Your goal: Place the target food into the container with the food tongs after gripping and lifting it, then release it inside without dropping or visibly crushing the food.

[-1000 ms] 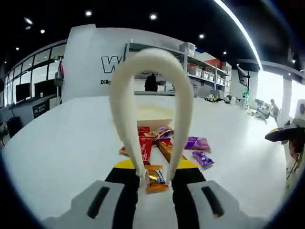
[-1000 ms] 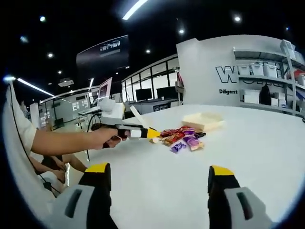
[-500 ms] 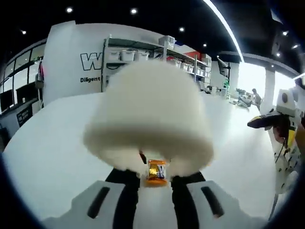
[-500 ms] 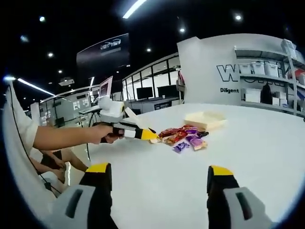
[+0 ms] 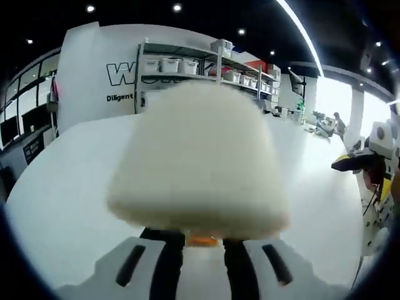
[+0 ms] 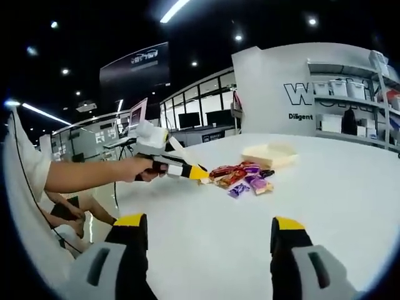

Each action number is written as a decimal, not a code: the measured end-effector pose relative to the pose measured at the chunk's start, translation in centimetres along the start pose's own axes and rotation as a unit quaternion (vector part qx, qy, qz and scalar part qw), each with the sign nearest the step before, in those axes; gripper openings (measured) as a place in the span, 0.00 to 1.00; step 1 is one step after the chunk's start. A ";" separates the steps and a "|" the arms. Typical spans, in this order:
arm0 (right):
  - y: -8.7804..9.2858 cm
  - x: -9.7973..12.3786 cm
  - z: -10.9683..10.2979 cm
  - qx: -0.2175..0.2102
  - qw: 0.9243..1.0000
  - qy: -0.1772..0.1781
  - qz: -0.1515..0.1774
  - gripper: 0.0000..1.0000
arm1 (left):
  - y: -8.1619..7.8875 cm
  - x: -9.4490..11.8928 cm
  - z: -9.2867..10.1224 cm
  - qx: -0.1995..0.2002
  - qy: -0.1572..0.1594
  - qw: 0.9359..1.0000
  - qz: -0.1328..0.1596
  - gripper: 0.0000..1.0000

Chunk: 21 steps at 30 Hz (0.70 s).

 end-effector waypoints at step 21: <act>0.4 0.5 0.1 -0.003 1.000 0.014 0.002 0.77 | -3.8 1.0 0.2 0.021 0.038 0.999 0.008 0.19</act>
Point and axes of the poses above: the point that each gripper's makers call its tool centre point, and the gripper's own axes: x roughly backward along the fingers, z roughly to its right, y roughly out of its underside, the point moved 5 cm from there along x, roughly backward along the fingers
